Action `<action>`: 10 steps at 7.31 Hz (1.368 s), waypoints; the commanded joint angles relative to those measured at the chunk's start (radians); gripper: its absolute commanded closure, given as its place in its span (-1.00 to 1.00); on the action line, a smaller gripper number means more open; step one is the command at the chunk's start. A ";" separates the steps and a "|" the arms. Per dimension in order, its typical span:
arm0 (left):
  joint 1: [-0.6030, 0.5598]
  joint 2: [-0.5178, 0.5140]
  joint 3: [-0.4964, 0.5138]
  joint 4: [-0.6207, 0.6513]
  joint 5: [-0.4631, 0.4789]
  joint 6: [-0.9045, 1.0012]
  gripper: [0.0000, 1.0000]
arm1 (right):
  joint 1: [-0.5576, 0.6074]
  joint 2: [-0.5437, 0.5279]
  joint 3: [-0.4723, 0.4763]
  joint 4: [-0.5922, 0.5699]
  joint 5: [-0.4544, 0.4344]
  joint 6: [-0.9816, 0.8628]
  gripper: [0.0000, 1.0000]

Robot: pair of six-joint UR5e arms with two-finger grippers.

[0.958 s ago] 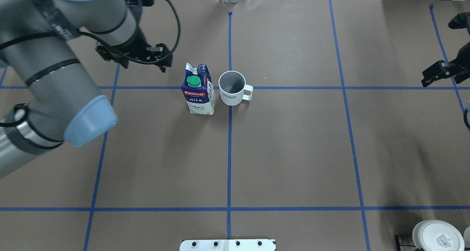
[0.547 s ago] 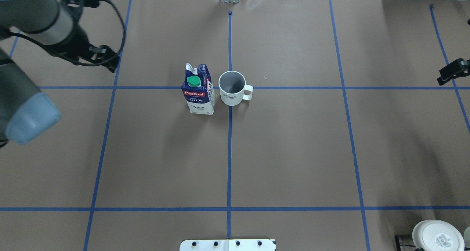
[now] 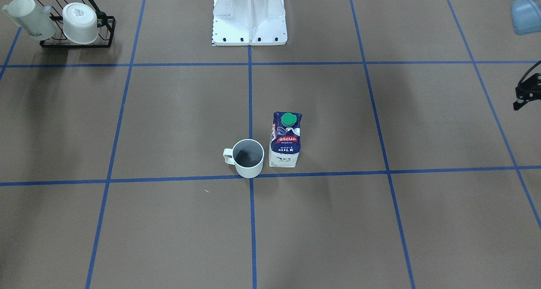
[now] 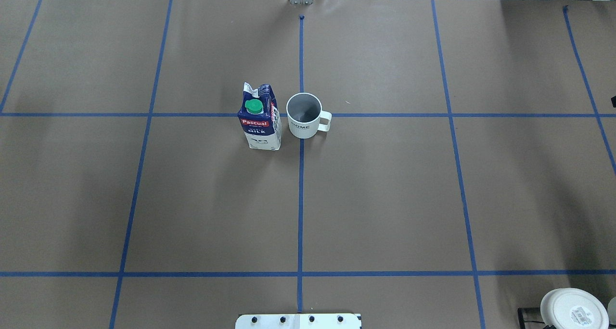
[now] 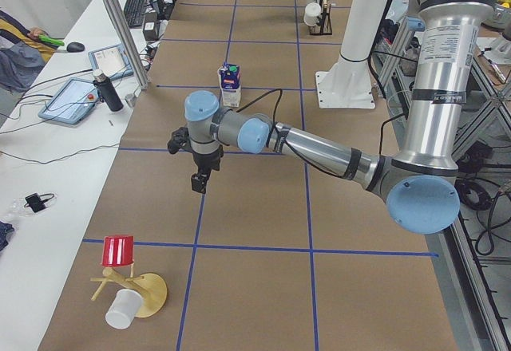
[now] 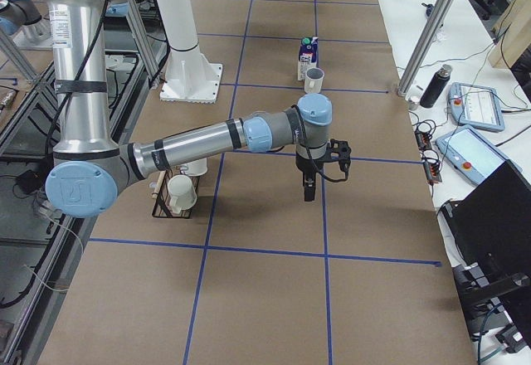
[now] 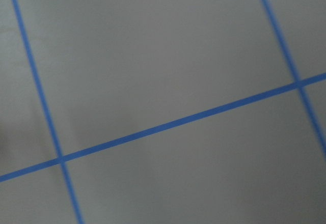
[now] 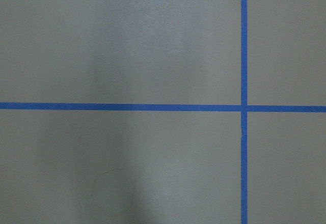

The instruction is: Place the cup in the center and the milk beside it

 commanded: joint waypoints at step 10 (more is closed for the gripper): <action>-0.040 0.002 0.038 -0.018 -0.020 -0.043 -0.97 | 0.059 -0.084 -0.004 0.001 0.084 -0.133 -1.00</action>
